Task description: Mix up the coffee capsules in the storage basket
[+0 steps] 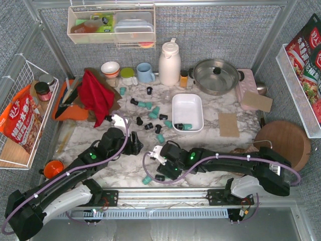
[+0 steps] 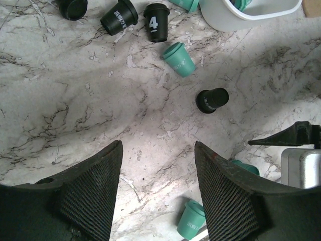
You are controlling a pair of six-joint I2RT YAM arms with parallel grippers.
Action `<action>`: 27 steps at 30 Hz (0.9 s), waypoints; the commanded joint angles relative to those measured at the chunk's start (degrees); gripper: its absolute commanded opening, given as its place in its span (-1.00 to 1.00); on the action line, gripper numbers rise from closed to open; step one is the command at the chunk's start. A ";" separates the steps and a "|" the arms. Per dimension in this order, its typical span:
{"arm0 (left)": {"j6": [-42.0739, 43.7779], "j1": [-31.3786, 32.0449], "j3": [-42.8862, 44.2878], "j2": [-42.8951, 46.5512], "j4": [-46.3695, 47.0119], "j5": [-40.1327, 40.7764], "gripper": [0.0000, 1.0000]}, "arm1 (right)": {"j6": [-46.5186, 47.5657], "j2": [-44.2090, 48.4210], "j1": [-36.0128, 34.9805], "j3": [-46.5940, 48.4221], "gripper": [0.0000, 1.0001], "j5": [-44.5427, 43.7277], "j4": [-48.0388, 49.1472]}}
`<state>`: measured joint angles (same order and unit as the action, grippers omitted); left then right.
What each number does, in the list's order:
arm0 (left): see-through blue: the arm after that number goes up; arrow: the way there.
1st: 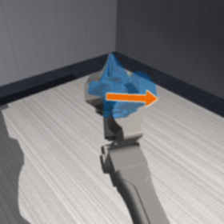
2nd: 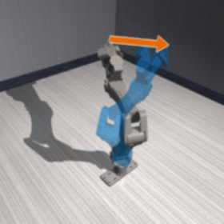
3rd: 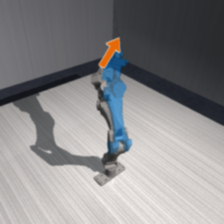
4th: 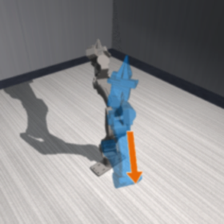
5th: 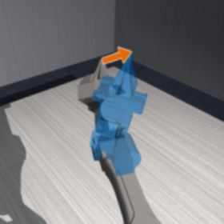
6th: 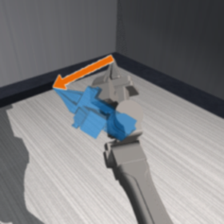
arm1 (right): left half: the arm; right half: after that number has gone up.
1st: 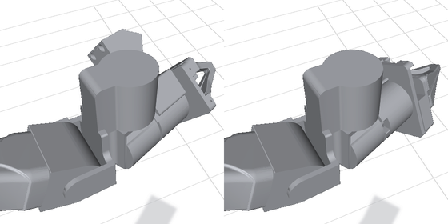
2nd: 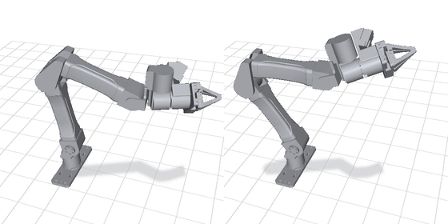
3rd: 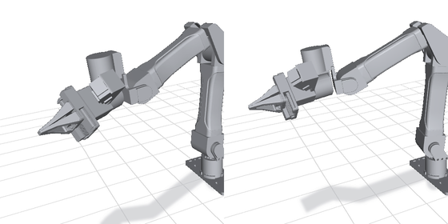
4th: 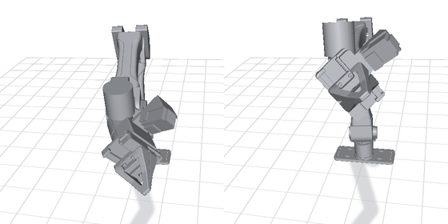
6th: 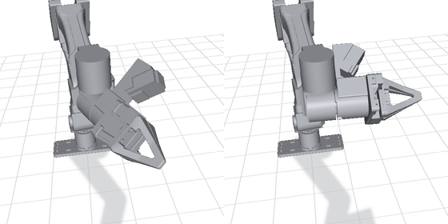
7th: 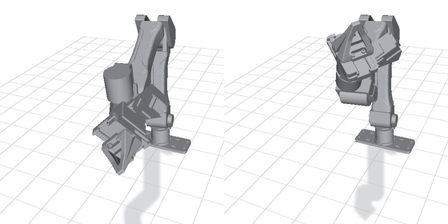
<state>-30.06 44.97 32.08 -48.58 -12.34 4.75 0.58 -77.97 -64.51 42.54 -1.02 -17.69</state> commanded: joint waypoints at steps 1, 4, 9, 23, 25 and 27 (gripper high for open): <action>-0.09 0.03 0.01 0.02 -0.16 0.21 0.36 | 0.19 -1.10 -0.17 0.82 0.27 0.52 1.82; -0.14 0.03 -0.10 0.06 -0.07 0.19 0.36 | 0.21 -1.60 -0.26 0.86 0.25 0.85 2.60; -0.13 0.03 -0.12 -0.20 0.03 0.21 0.36 | 0.21 -2.97 -0.26 1.28 0.12 1.68 2.95; -0.15 0.03 -0.10 -0.12 0.21 0.28 0.36 | 1.04 -3.22 -0.26 2.00 -0.48 1.98 1.22; -0.08 0.03 -0.08 -0.11 0.21 0.40 0.36 | 1.17 -2.91 -0.20 2.02 -0.53 1.73 1.22; -0.01 0.04 -0.11 -0.04 0.21 0.49 0.36 | 1.18 -2.74 -0.05 2.19 -0.58 1.23 1.05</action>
<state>-30.22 44.97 32.03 -48.73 -12.34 4.78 1.32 -81.21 -64.71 43.83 0.86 -16.16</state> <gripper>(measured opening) 0.679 0.281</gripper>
